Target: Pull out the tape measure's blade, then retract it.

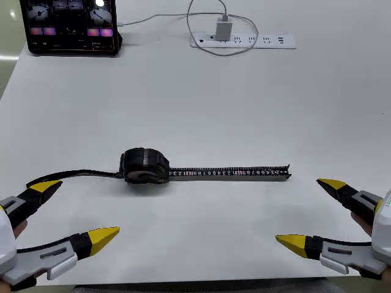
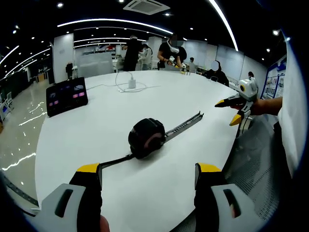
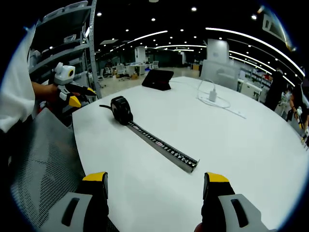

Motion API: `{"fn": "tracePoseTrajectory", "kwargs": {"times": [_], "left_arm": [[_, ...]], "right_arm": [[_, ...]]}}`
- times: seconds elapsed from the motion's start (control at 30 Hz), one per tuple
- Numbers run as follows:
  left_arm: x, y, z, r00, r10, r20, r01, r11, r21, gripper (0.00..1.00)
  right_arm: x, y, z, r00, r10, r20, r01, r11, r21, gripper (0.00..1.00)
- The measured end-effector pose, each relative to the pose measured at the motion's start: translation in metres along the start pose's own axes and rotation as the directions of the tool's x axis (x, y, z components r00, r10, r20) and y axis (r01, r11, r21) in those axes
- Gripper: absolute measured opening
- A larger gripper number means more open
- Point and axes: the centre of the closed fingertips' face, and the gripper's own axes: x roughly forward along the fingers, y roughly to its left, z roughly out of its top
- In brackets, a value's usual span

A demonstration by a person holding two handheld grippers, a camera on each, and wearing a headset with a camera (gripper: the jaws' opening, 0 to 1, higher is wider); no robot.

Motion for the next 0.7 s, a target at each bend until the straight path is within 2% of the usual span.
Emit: {"fn": "tracePoseTrajectory", "kwargs": {"times": [0.7], "left_arm": [[0.012,0.0,0.005,1.0,0.001,-0.001,-0.001,1.0,-0.009,0.76]], "right_arm": [[0.001,-0.001,-0.001,1.0,0.001,-0.001,-0.001,1.0,0.004,0.8]]}}
